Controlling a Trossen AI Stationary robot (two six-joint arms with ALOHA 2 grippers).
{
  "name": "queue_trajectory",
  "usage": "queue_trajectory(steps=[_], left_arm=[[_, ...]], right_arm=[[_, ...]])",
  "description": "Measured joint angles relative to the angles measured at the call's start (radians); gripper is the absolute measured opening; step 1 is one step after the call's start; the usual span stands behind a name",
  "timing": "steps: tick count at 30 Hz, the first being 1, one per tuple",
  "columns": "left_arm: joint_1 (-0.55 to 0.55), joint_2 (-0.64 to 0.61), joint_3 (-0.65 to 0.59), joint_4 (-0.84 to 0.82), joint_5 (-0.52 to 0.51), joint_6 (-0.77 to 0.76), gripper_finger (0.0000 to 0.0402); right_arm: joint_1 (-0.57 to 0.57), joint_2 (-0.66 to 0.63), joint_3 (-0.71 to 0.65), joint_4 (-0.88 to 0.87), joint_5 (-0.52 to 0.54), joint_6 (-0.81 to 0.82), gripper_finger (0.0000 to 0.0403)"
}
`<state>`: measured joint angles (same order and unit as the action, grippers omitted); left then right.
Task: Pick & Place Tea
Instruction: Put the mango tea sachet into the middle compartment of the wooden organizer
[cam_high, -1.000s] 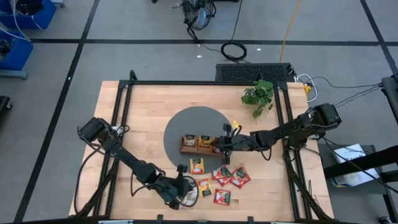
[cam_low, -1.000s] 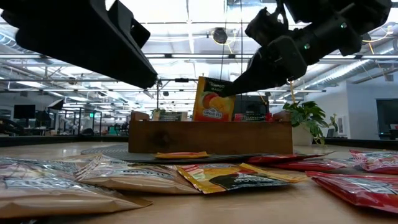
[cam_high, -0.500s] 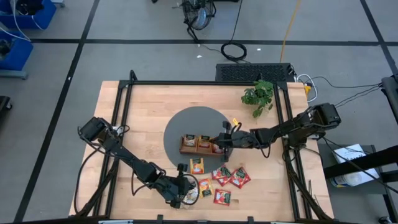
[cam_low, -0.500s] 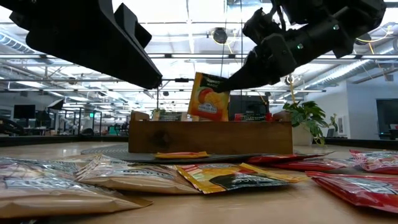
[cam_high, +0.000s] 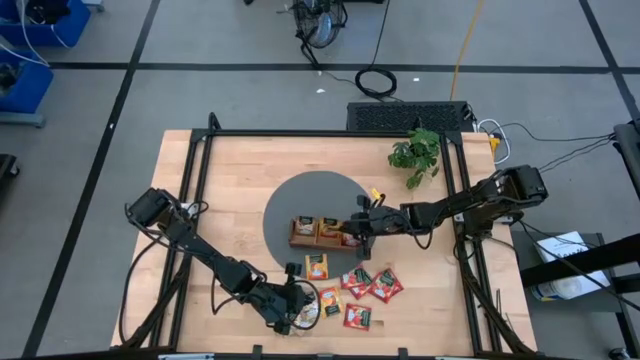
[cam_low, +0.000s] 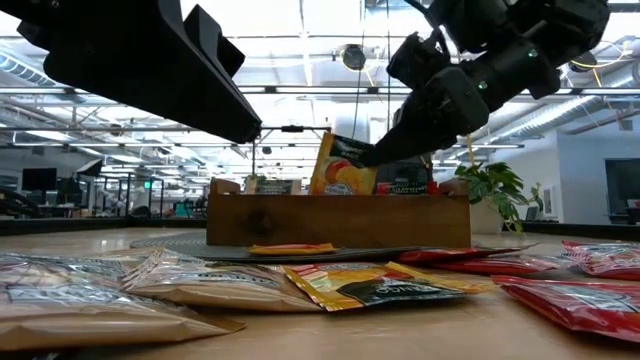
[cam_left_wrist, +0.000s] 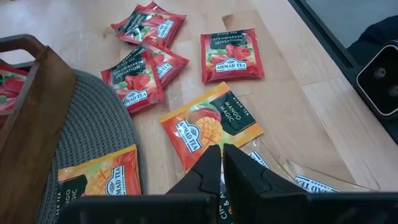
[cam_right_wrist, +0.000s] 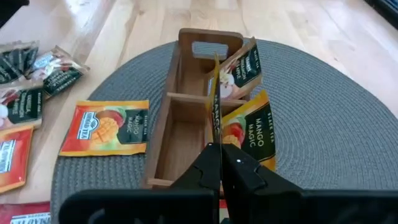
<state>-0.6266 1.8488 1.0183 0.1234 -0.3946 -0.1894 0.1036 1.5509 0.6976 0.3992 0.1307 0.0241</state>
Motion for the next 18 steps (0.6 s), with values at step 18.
queue_trajectory(steps=[18], left_arm=[[0.024, 0.000, 0.000, -0.031, -0.017, -0.003, 0.0026]], right_arm=[[-0.083, 0.010, 0.192, -0.374, -0.151, 0.021, 0.0000]])
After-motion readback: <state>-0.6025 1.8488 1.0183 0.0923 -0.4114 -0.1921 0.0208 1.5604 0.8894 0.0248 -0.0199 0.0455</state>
